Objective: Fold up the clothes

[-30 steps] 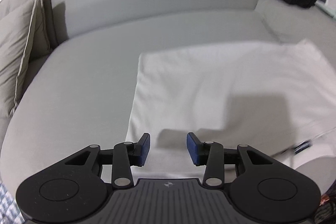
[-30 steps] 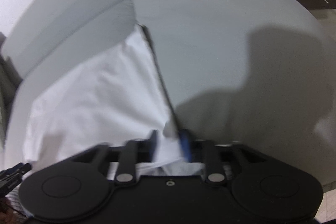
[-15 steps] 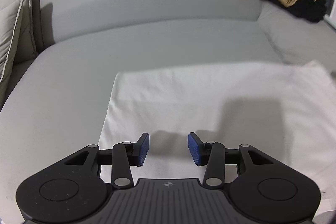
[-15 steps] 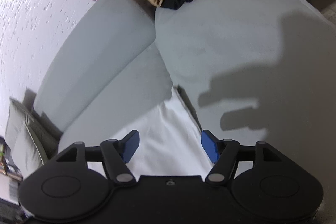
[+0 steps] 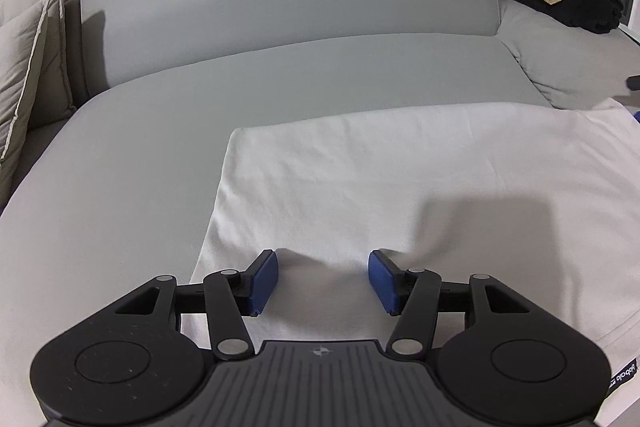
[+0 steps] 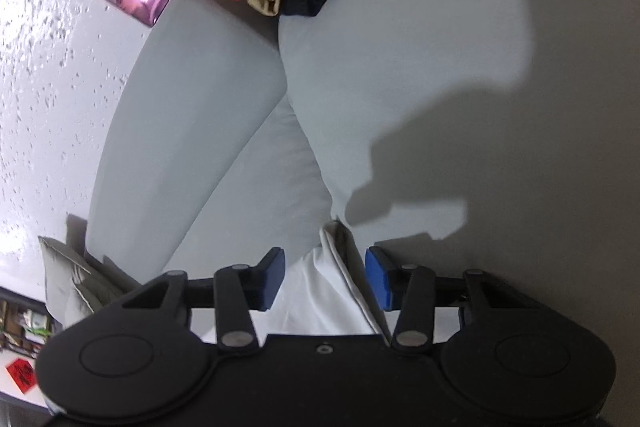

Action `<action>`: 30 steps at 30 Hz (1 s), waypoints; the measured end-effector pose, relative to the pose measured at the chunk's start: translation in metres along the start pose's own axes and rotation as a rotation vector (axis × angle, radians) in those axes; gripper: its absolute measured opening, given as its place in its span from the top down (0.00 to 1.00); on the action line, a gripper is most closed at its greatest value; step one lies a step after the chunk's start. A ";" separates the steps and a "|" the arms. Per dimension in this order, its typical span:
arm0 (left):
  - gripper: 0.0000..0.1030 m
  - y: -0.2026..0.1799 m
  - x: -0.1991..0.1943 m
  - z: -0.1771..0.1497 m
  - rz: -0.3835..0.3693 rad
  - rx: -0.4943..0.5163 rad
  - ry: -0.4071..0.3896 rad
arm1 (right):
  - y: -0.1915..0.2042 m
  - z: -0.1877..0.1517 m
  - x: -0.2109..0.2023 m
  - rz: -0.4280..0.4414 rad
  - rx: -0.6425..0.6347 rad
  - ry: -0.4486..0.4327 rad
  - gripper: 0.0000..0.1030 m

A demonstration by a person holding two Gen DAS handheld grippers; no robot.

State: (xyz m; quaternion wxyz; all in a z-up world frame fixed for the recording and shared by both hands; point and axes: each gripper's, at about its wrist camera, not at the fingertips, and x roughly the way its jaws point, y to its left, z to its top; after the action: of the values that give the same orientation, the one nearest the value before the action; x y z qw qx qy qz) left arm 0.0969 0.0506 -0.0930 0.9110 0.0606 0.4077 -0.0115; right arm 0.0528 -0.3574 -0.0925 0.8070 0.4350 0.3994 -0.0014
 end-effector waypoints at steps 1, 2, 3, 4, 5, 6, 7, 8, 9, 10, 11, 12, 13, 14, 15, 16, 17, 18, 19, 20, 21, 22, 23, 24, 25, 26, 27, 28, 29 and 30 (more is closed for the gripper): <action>0.47 0.000 0.000 0.000 -0.001 -0.001 -0.001 | 0.004 0.002 0.005 -0.011 -0.018 0.007 0.58; 0.47 0.001 0.001 0.000 -0.002 -0.002 -0.002 | 0.008 0.004 0.011 -0.025 -0.035 0.016 0.59; 0.47 0.001 0.001 0.000 -0.003 -0.004 -0.002 | 0.011 0.006 0.016 -0.041 -0.049 0.025 0.60; 0.47 0.002 0.001 0.000 -0.004 -0.005 -0.003 | 0.015 0.008 0.021 -0.055 -0.061 0.033 0.61; 0.47 0.002 0.001 0.000 -0.004 -0.006 -0.004 | 0.017 0.009 0.027 -0.068 -0.068 0.045 0.63; 0.47 0.001 0.000 0.000 -0.004 -0.006 -0.004 | 0.020 0.011 0.032 -0.079 -0.069 0.061 0.63; 0.47 0.001 0.000 0.000 -0.004 -0.007 -0.004 | 0.020 0.013 0.038 -0.090 -0.062 0.079 0.65; 0.47 0.001 0.000 0.000 -0.005 -0.008 -0.004 | 0.020 0.014 0.044 -0.102 -0.050 0.099 0.67; 0.47 0.001 0.000 0.000 -0.006 -0.010 -0.004 | 0.021 0.016 0.050 -0.113 -0.038 0.119 0.69; 0.47 0.002 0.000 0.000 -0.007 -0.012 -0.004 | 0.020 0.018 0.055 -0.119 -0.025 0.133 0.72; 0.47 0.002 0.000 0.000 -0.008 -0.014 -0.004 | 0.020 0.020 0.058 -0.115 -0.010 0.143 0.72; 0.47 0.002 0.000 0.000 -0.009 -0.015 -0.004 | 0.018 0.022 0.060 -0.106 0.011 0.150 0.72; 0.47 0.002 0.000 0.000 -0.011 -0.017 -0.004 | 0.016 0.024 0.062 -0.098 0.035 0.153 0.72; 0.47 0.002 0.000 0.000 -0.012 -0.019 -0.003 | 0.014 0.025 0.064 -0.089 0.060 0.157 0.73; 0.47 0.002 0.000 0.000 -0.013 -0.021 -0.003 | 0.012 0.027 0.064 -0.091 0.084 0.151 0.78; 0.47 0.003 0.000 0.000 -0.014 -0.023 -0.002 | 0.009 0.027 0.064 -0.100 0.108 0.137 0.92; 0.47 0.003 0.000 0.000 -0.014 -0.025 -0.002 | 0.006 0.027 0.063 -0.110 0.120 0.114 0.96; 0.47 0.002 0.000 0.000 -0.014 -0.026 -0.001 | 0.005 0.026 0.061 -0.112 0.117 0.087 0.96; 0.47 0.002 0.000 0.000 -0.014 -0.027 -0.001 | 0.004 0.023 0.059 -0.108 0.108 0.061 0.96; 0.47 0.002 0.000 0.000 -0.013 -0.028 0.000 | 0.005 0.019 0.055 -0.109 0.090 0.022 0.96; 0.47 0.002 0.001 0.000 -0.014 -0.031 -0.001 | 0.007 0.015 0.050 -0.116 0.065 -0.029 0.96; 0.47 0.003 0.001 0.000 -0.016 -0.033 0.000 | 0.008 0.011 0.045 -0.120 0.044 -0.083 0.96; 0.47 0.003 0.001 0.000 -0.017 -0.034 0.001 | 0.009 0.008 0.042 -0.128 0.029 -0.119 0.96; 0.47 0.003 0.001 0.000 -0.017 -0.034 0.001 | 0.010 0.006 0.041 -0.140 0.019 -0.139 0.96; 0.47 0.003 0.001 0.000 -0.017 -0.035 0.001 | 0.010 0.004 0.041 -0.151 0.008 -0.159 0.96; 0.47 0.003 0.001 0.000 -0.017 -0.035 0.000 | 0.011 0.002 0.041 -0.168 -0.006 -0.171 0.98; 0.46 0.003 0.001 0.000 -0.016 -0.035 -0.001 | 0.013 0.001 0.042 -0.184 -0.022 -0.176 0.98; 0.46 0.003 0.001 -0.001 -0.016 -0.036 -0.003 | 0.016 -0.001 0.041 -0.192 -0.032 -0.182 0.97; 0.46 0.003 0.000 -0.001 -0.015 -0.037 -0.005 | 0.018 -0.002 0.038 -0.199 -0.040 -0.190 0.96; 0.46 0.003 0.000 -0.001 -0.015 -0.039 -0.007 | 0.019 -0.003 0.034 -0.210 -0.049 -0.205 0.96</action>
State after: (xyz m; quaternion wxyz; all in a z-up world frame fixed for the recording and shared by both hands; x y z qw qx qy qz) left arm 0.0966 0.0540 -0.0936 0.9132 0.0399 0.4053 -0.0108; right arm 0.0806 -0.3315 -0.1015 0.8494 0.3686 0.3580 -0.1203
